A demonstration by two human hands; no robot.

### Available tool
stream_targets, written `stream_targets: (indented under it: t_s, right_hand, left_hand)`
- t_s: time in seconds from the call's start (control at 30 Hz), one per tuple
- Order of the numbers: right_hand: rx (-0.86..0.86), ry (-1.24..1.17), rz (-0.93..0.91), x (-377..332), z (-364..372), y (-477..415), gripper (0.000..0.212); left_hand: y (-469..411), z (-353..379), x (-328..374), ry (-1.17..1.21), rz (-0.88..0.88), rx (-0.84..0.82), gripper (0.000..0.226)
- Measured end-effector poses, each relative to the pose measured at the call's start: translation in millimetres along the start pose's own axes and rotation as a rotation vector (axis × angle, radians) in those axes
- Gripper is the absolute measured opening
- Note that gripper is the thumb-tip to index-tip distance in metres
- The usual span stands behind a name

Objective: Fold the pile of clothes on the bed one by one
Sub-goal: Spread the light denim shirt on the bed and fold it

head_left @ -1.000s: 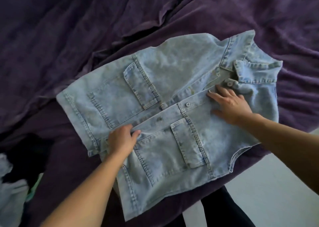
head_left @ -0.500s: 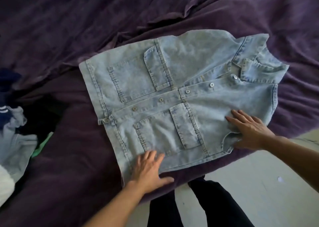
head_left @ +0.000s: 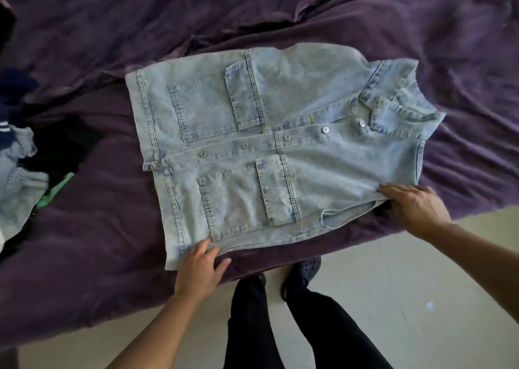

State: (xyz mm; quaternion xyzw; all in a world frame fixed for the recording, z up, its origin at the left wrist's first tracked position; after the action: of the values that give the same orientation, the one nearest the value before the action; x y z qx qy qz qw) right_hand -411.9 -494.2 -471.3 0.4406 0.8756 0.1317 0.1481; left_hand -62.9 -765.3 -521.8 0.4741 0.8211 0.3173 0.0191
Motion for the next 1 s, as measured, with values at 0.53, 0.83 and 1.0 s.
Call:
stream_targets:
  t_s: [0.53, 0.83, 1.0]
  right_hand:
    - [0.196, -0.059, 0.124, -64, -139, -177, 0.029]
    - [0.248, 0.020, 0.357, -81, -176, -290, 0.036]
    - [0.348, 0.079, 0.048, -133, -136, -285, 0.053]
  left_hand:
    - [-87, -168, -67, 0.515, -0.166, 0.082, 0.033]
    - [-255, -359, -109, 0.126, -0.163, 0.594, 0.012]
    - [-280, -300, -60, -0.066, 0.014, 0.594, 0.031]
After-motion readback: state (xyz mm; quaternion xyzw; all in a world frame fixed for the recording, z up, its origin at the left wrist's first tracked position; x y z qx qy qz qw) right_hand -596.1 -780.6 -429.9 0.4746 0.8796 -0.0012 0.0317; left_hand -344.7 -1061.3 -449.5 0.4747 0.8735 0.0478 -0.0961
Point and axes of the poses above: each hand's wrist, its own y-axis away from the middle knuckle, its own z-axis out of the palm, x = y × z, the point moved 9 cm from there along -y, towards the middle knuckle, and after that the axes turned 8 degrees about z, right-handed, at the moved point
